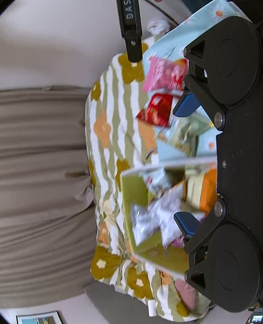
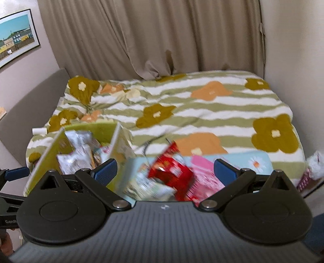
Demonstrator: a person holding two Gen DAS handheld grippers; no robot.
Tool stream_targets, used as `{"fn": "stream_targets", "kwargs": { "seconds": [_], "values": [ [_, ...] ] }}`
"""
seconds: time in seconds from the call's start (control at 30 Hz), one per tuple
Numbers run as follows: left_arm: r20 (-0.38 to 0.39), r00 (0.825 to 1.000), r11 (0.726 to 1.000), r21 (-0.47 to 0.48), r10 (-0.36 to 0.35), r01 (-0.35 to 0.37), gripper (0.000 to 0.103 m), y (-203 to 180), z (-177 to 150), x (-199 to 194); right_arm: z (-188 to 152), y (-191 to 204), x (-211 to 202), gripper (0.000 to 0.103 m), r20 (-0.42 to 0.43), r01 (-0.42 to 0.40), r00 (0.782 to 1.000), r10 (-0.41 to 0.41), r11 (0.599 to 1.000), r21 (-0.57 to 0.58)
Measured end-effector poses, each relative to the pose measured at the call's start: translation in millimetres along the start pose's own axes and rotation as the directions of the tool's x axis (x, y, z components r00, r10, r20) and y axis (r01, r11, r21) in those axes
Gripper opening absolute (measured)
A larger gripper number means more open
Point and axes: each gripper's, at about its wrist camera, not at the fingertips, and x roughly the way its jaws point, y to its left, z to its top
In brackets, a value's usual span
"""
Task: Organize snacks
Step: 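Move both grippers back to the pile on the daisy mat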
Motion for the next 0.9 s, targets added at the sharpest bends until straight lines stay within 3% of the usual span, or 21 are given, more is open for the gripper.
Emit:
{"fn": "stream_targets", "kwargs": {
  "seconds": [0.3, 0.67, 0.9],
  "values": [
    [-0.095, 0.995, 0.984, 0.172, -0.038, 0.054, 0.094, -64.7, -39.1, 32.4, -38.5, -48.1, 14.8, 0.103, -0.121, 0.023, 0.992, -0.018, 0.999, 0.045],
    [-0.193, 0.980, 0.897, 0.440, 0.044, 0.046, 0.092, -99.1, -87.6, 81.3, -80.4, -59.0, 45.7, 0.103, -0.224, 0.062, 0.974, -0.032, 0.990, 0.128],
    [-0.264, 0.963, 0.871, 0.483, 0.049, 0.089, 0.083, -100.4, -95.9, 107.3, -94.3, -60.3, 63.7, 0.103, -0.259, 0.108, 0.964, -0.054, 0.974, 0.197]
  ]
}}
